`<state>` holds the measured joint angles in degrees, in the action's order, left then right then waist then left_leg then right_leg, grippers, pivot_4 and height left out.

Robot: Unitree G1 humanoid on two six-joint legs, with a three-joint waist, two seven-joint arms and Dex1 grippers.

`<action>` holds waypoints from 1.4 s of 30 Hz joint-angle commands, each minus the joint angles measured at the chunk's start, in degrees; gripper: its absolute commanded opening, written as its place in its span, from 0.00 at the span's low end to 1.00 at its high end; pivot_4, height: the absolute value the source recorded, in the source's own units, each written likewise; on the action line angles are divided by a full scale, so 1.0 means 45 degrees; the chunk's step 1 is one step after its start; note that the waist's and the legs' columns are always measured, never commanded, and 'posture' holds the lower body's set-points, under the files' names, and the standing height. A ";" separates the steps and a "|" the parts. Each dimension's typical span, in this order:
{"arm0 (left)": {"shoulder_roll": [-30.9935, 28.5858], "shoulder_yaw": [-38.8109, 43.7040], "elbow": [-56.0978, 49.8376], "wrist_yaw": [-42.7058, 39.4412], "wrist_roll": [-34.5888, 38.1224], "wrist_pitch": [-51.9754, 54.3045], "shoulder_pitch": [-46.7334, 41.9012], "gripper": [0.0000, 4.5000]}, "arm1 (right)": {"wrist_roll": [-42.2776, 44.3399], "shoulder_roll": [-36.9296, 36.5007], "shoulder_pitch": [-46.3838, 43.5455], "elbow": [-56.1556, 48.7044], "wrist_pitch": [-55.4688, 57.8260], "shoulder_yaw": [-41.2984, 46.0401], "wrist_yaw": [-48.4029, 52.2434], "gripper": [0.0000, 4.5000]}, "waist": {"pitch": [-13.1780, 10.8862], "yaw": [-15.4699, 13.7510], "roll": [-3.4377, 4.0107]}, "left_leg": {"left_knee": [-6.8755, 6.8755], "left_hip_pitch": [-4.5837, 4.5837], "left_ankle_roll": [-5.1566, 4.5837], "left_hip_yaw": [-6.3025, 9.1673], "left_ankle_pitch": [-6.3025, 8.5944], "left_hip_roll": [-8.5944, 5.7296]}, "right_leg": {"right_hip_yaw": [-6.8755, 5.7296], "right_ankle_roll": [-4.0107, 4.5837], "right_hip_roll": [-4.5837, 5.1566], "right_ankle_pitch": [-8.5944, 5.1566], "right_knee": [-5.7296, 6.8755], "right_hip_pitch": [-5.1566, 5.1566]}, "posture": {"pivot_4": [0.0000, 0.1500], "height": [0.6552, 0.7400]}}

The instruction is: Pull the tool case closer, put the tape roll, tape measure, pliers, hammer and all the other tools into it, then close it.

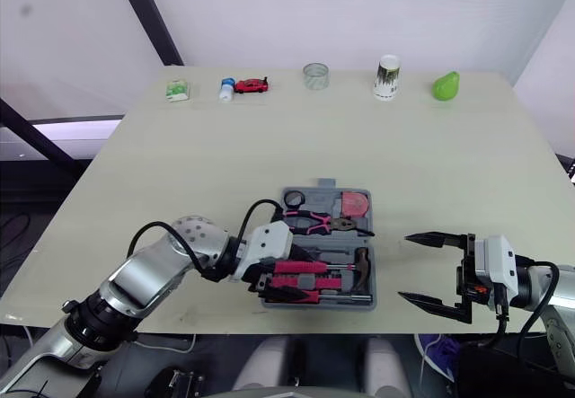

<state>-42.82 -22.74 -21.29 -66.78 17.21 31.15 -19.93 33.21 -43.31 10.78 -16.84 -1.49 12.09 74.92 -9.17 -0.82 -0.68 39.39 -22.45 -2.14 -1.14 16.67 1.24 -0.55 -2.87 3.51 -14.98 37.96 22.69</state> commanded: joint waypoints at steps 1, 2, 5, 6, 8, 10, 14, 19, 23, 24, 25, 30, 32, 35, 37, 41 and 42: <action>0.0045 0.0491 0.0265 -0.0561 0.0416 -0.1067 0.0410 0.57 | 0.0104 0.0009 -0.0145 -0.0077 -0.0116 0.0044 0.0074 1.00 | 0.0000 0.0001 0.0001 | 0.0000 0.0000 0.0000 0.0000 0.0000 -0.0001 | -0.0001 0.0000 0.0000 0.0000 0.0000 0.0000 | 1.00 1.00; 0.0129 0.0465 0.0491 -0.0683 0.0361 -0.1509 0.0572 0.48 | 0.0081 0.0029 -0.0201 -0.0052 -0.0119 -0.0013 0.0069 1.00 | 0.0001 0.0002 0.0001 | 0.0000 0.0001 0.0000 -0.0001 0.0000 -0.0001 | 0.0000 0.0000 0.0000 0.0000 0.0000 0.0000 | 1.00 1.00; 0.0836 0.0352 0.1567 -0.1029 0.0453 -0.2674 0.0849 0.27 | -0.0012 0.0091 -0.0359 0.0019 -0.0157 -0.0184 0.0046 1.00 | 0.0001 -0.0001 0.0002 | 0.0000 0.0003 0.0000 -0.0004 0.0000 -0.0001 | 0.0001 0.0000 -0.0001 0.0000 0.0001 0.0000 | 1.00 1.00; 0.1026 0.0357 0.1869 -0.1097 0.0568 -0.2675 0.0852 0.24 | -0.0027 0.0098 -0.0391 0.0037 -0.0168 -0.0204 0.0047 1.00 | 0.0001 -0.0018 0.0001 | 0.0000 0.0002 0.0000 -0.0004 0.0000 -0.0001 | 0.0001 0.0000 0.0000 0.0000 0.0002 0.0000 | 1.00 1.00; 0.1342 0.0315 0.2510 -0.1227 0.0342 -0.3174 0.0789 0.05 | -0.0053 0.0110 -0.0456 0.0095 -0.0199 -0.0217 0.0058 1.00 | 0.0001 -0.0014 0.0002 | 0.0002 0.0002 0.0000 -0.0004 0.0000 -0.0004 | -0.0003 -0.0001 0.0000 0.0001 0.0002 -0.0003 | 1.00 1.00; 0.1626 0.0241 0.3100 -0.1367 -0.0033 -0.3910 0.0693 0.01 | -0.0058 0.0098 -0.0555 0.0146 -0.0212 -0.0211 0.0049 1.00 | 0.0001 -0.0001 0.0002 | 0.0002 0.0002 0.0000 -0.0003 0.0000 -0.0006 | -0.0002 -0.0001 -0.0001 0.0001 0.0002 -0.0002 | 1.00 1.00; 0.1556 -0.0254 0.3975 -0.1934 -0.0942 -0.5588 0.0690 0.01 | -0.0104 0.0133 -0.0631 0.0186 -0.0284 -0.0223 0.0016 1.00 | 0.0003 0.0002 0.0005 | 0.0002 0.0003 0.0000 -0.0003 0.0000 -0.0006 | -0.0002 0.0000 -0.0004 0.0001 0.0003 -0.0001 | 1.00 1.00; 0.1839 -0.0490 0.4760 -0.2194 -0.1327 -0.6342 0.0721 0.01 | -0.0156 0.0202 -0.0576 0.0101 -0.0318 -0.0208 -0.0070 1.00 | 0.0003 -0.0002 0.0005 | 0.0001 0.0006 -0.0001 -0.0007 0.0000 -0.0004 | 0.0000 0.0000 -0.0003 0.0001 0.0003 -0.0002 | 1.00 1.00; 0.2149 -0.0633 0.5243 -0.2125 -0.1707 -0.6662 0.0581 0.01 | -0.0160 0.0206 -0.0482 0.0058 -0.0351 -0.0146 -0.0085 1.00 | 0.0003 -0.0009 0.0005 | 0.0002 0.0004 -0.0001 -0.0005 0.0001 -0.0004 | -0.0002 -0.0001 -0.0002 0.0002 0.0003 -0.0002 | 1.00 1.00; 0.2195 -0.0648 0.5318 -0.2139 -0.1781 -0.6742 0.0564 0.01 | -0.0161 0.0202 -0.0465 0.0051 -0.0358 -0.0139 -0.0094 1.00 | 0.0003 -0.0008 0.0006 | 0.0002 0.0004 -0.0001 -0.0005 0.0001 -0.0004 | -0.0001 -0.0001 -0.0002 0.0002 0.0003 -0.0002 | 1.00 1.00; 0.2337 -0.0660 0.5445 -0.2043 -0.1871 -0.6734 0.0497 0.01 | -0.0156 0.0196 -0.0442 0.0040 -0.0363 -0.0123 -0.0106 1.00 | 0.0003 -0.0003 0.0005 | 0.0002 0.0004 -0.0001 -0.0005 0.0001 -0.0005 | -0.0002 -0.0001 -0.0002 0.0002 0.0004 -0.0002 | 1.00 1.00; 0.2609 -0.0822 0.5819 -0.1892 -0.2387 -0.6927 0.0527 0.01 | -0.0125 0.0157 -0.0369 0.0019 -0.0393 -0.0081 -0.0129 1.00 | 0.0004 -0.0002 0.0006 | 0.0002 0.0005 -0.0001 -0.0005 0.0001 -0.0006 | -0.0002 -0.0001 -0.0003 0.0002 0.0006 -0.0002 | 1.00 1.00; 0.2618 -0.0868 0.5912 -0.1861 -0.2484 -0.6722 0.0608 0.01 | -0.0126 0.0141 -0.0366 0.0026 -0.0408 -0.0082 -0.0118 1.00 | 0.0004 0.0000 0.0006 | 0.0002 0.0005 -0.0001 -0.0004 0.0001 -0.0005 | -0.0002 -0.0001 -0.0004 0.0002 0.0006 -0.0002 | 1.00 1.00; 0.2547 -0.1018 0.5846 -0.1873 -0.2665 -0.6691 0.0791 0.01 | -0.0116 0.0136 -0.0373 0.0030 -0.0407 -0.0078 -0.0129 1.00 | 0.0006 0.0003 0.0008 | 0.0001 0.0007 -0.0001 -0.0004 0.0001 -0.0004 | -0.0001 -0.0001 -0.0004 0.0002 0.0007 -0.0002 | 1.00 1.00; 0.2452 -0.1169 0.5860 -0.1794 -0.2938 -0.6784 0.0977 0.01 | -0.0118 0.0138 -0.0373 0.0054 -0.0410 -0.0063 -0.0140 1.00 | 0.0010 0.0003 0.0009 | 0.0001 0.0007 -0.0001 -0.0003 0.0001 -0.0003 | -0.0001 -0.0001 -0.0004 0.0002 0.0007 -0.0003 | 1.00 1.00; 0.2292 -0.1400 0.5880 -0.1557 -0.3442 -0.6976 0.1225 0.01 | -0.0127 0.0140 -0.0371 0.0081 -0.0418 -0.0037 -0.0168 1.00 | 0.0023 0.0002 0.0018 | 0.0001 0.0017 -0.0001 -0.0004 0.0001 -0.0002 | 0.0000 -0.0001 -0.0003 0.0002 0.0006 -0.0012 | 1.00 1.00; 0.2262 -0.1446 0.5926 -0.1526 -0.3532 -0.6993 0.1245 0.01 | -0.0131 0.0140 -0.0404 0.0094 -0.0400 -0.0049 -0.0186 1.00 | 0.0025 0.0001 0.0020 | -0.0001 0.0026 -0.0001 -0.0004 0.0001 -0.0002 | 0.0001 -0.0001 -0.0003 0.0002 0.0005 -0.0023 | 1.00 1.00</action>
<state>-31.48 -26.58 3.99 -73.60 4.87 -0.75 -15.90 31.89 -42.44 9.09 -15.19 -2.70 10.45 74.34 -9.06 -0.82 -0.59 39.38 -22.28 -2.14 -1.16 16.67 1.24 -0.54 -2.88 3.50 -14.97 37.98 22.54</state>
